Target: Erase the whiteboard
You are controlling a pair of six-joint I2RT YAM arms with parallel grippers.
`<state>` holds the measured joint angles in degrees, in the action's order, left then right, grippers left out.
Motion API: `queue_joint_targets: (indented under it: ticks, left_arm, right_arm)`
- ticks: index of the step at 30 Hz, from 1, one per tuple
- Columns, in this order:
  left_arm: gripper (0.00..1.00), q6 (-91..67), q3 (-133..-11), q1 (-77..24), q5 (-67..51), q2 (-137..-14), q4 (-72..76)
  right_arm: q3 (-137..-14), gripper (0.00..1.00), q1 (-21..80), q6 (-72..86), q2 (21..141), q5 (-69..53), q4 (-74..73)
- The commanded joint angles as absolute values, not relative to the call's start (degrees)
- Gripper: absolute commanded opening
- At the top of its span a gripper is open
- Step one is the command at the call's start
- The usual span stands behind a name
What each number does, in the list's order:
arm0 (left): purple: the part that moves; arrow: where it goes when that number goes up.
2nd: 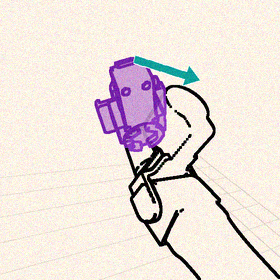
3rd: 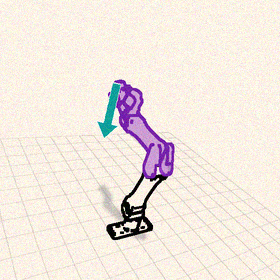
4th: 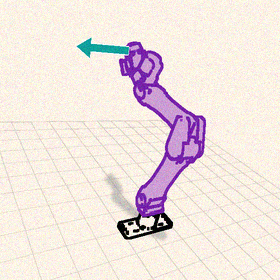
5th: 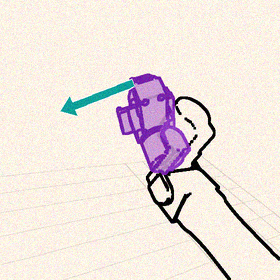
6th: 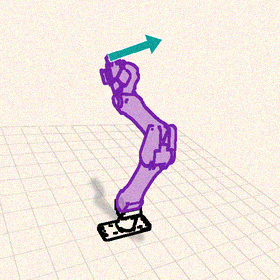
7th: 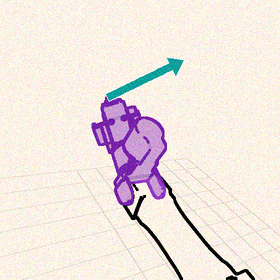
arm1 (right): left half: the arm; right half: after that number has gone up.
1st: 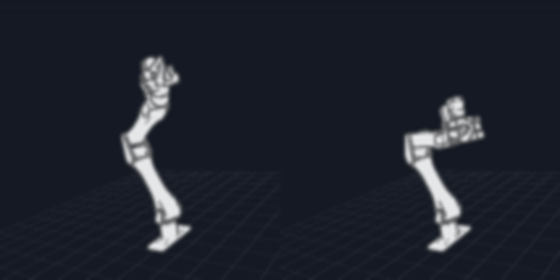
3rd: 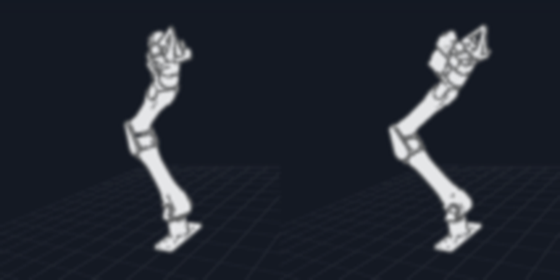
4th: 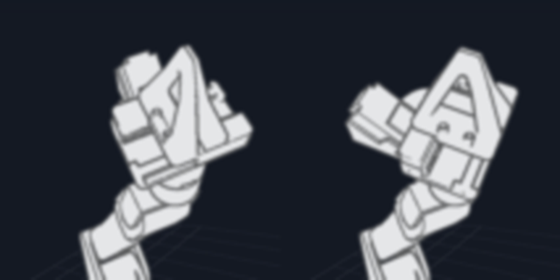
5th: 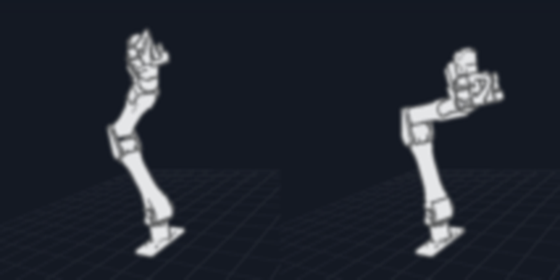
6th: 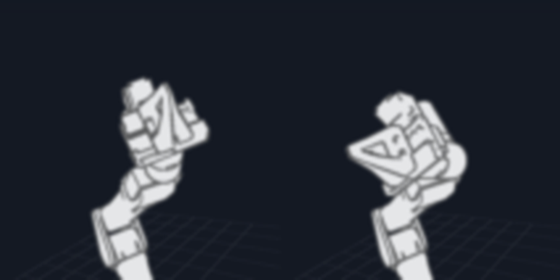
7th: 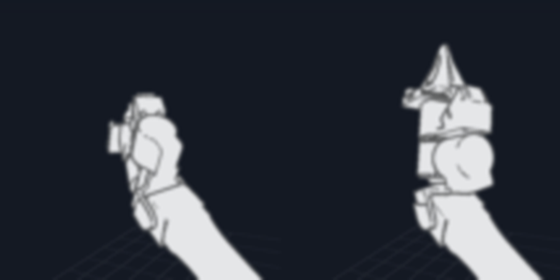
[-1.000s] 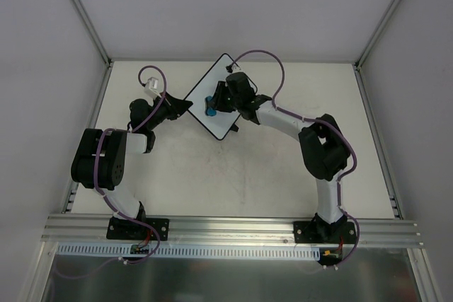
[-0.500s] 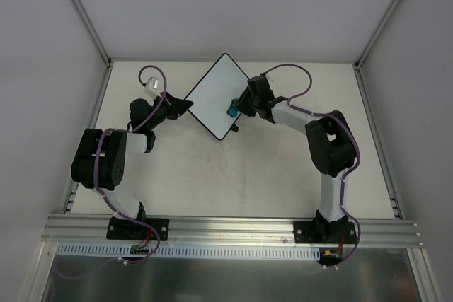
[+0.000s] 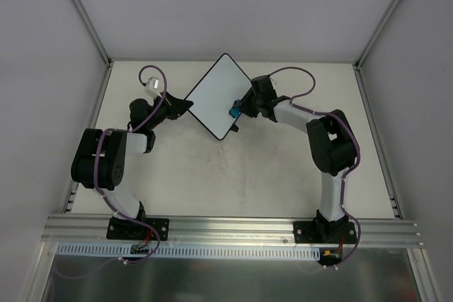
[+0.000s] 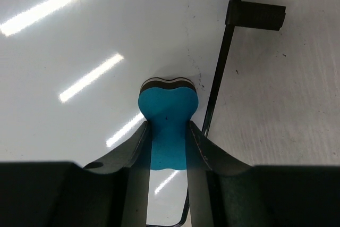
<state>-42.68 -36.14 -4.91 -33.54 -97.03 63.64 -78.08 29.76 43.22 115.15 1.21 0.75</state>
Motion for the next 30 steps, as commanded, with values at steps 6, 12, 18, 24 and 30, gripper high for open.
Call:
queue_joint_targets:
  ticks: [6,12,18,24,30]
  left_arm:
    - [0.0,-39.3,-36.9,-5.7,-37.1,-96.6,65.6]
    - [0.0,-39.3,-37.0,-5.7,-37.3,-96.8,65.6]
    - [0.0,-39.3,-37.3,-5.7,-37.4,-97.1,65.5]
    - [0.0,-39.3,-37.6,-5.7,-37.7,-97.7,65.4]
    - [0.0,-39.4,-38.0,-5.7,-38.0,-98.1,65.3]
  right_arm:
    - [-78.1,0.0,26.7,44.5,121.0,-2.2,-1.0]
    - [-81.6,0.0,25.0,43.0,123.6,-6.0,-1.0]
    - [-83.8,0.0,24.1,40.0,123.0,-5.4,-1.1]
    - [-85.8,0.0,22.5,37.6,122.2,-5.4,-2.0]
    - [-90.4,0.0,21.5,35.1,122.5,-5.5,-5.4]
